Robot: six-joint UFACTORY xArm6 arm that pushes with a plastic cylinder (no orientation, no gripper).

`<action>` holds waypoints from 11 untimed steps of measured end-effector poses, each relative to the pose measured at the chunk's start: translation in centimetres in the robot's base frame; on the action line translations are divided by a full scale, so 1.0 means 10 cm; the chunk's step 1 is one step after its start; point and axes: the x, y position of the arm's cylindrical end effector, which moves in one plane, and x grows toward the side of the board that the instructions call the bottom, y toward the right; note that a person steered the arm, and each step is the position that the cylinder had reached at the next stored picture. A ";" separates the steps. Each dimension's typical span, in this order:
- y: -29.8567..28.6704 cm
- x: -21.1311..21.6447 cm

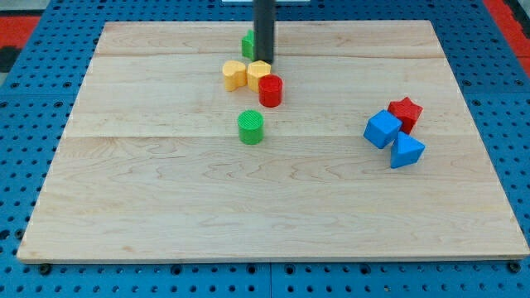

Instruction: Move the green circle into the green star

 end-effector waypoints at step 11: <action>-1.83 0.94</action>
